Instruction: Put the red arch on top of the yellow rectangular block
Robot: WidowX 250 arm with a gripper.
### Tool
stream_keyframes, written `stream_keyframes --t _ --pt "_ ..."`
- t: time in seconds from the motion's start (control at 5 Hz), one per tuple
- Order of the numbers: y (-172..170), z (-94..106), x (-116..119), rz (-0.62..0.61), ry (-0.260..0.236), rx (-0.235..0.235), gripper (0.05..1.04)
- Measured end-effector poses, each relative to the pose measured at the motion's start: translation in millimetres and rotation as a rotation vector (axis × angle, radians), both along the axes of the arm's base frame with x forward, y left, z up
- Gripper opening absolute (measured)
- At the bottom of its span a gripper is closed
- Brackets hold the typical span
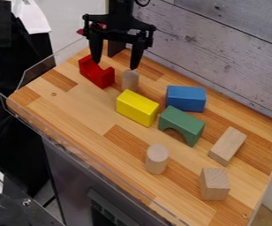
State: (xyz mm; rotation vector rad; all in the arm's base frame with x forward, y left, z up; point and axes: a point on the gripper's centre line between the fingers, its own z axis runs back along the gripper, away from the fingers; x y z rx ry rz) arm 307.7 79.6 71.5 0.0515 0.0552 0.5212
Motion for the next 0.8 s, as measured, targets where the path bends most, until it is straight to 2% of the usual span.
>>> stream_keyframes --t 0.2,0.4,0.8 --pt "-1.0 -12.3 -4.5 0.006 0.04 -0.012 0.997" --pt "4.2 -13.1 -2.5 0.061 0.018 -0.012 0.997" --pt "20.3 -13.2 -6.4 0.214 0.006 -0.019 0.997"
